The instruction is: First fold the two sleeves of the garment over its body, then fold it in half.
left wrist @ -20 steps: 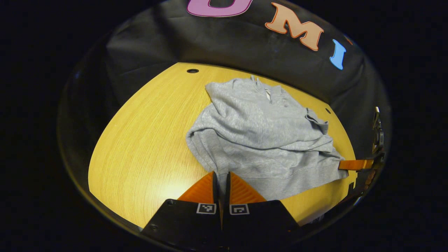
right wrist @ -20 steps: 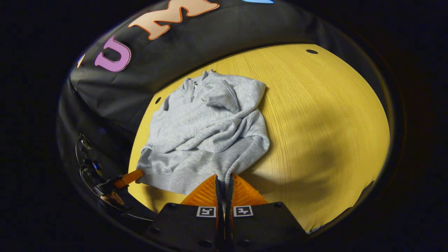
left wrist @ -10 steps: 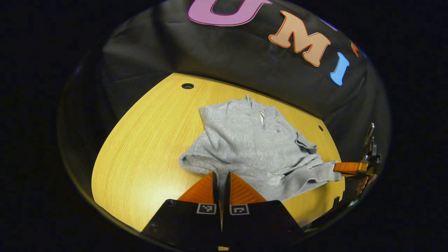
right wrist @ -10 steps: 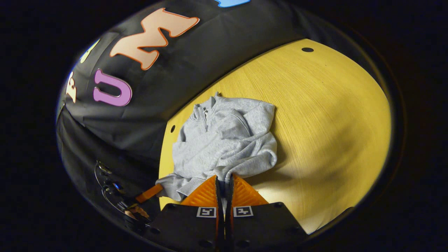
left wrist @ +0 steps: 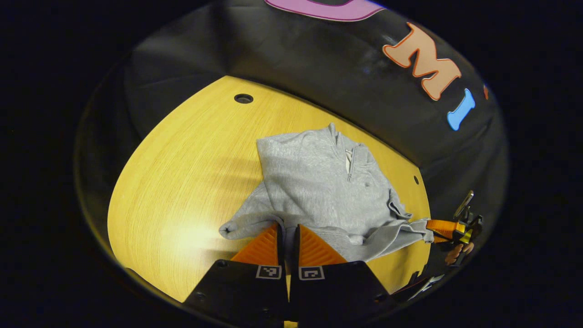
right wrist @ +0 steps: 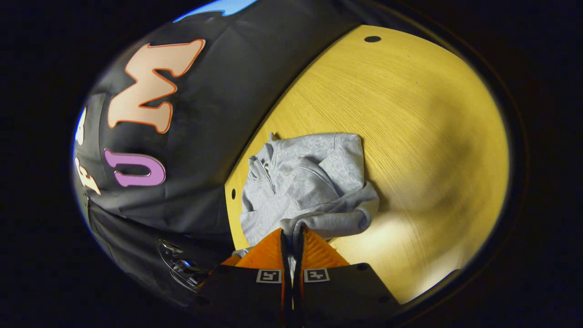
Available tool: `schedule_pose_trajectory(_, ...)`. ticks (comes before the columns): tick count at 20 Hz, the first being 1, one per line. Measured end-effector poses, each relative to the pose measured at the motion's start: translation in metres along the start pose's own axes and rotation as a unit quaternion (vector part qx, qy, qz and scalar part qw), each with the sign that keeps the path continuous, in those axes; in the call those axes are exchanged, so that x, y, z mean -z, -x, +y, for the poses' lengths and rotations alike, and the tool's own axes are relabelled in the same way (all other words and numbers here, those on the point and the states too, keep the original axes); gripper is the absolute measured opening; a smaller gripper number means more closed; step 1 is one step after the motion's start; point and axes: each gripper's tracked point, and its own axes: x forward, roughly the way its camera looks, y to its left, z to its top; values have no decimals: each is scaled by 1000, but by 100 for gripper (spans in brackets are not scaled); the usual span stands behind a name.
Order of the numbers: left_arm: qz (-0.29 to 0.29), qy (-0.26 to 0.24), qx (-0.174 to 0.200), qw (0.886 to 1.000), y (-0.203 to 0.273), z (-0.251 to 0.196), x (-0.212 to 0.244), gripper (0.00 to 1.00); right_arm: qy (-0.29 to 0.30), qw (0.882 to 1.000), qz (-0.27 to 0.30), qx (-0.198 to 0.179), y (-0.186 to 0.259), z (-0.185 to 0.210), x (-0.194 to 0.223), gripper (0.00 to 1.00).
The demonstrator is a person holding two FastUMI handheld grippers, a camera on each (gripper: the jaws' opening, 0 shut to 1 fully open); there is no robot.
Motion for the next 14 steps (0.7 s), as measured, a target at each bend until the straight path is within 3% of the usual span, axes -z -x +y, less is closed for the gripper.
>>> schedule_pose_trajectory(7,26,0,-10,1000,-32,8,-9,0,-56,998,-5,17,-37,-5,-18,2)
schedule_pose_trajectory(9,28,2,-19,999,-41,12,-11,3,-56,998,-11,22,-47,-7,-23,8)
schedule_pose_trajectory(10,30,3,-24,999,-45,14,-13,6,-53,998,-13,23,-51,-6,-23,8)
schedule_pose_trajectory(11,30,3,-24,999,-50,12,-14,9,-52,998,-17,26,-55,-6,-25,15)
schedule_pose_trajectory(14,5,-13,-36,999,-54,15,-31,30,-52,998,-34,18,-61,1,-33,22)
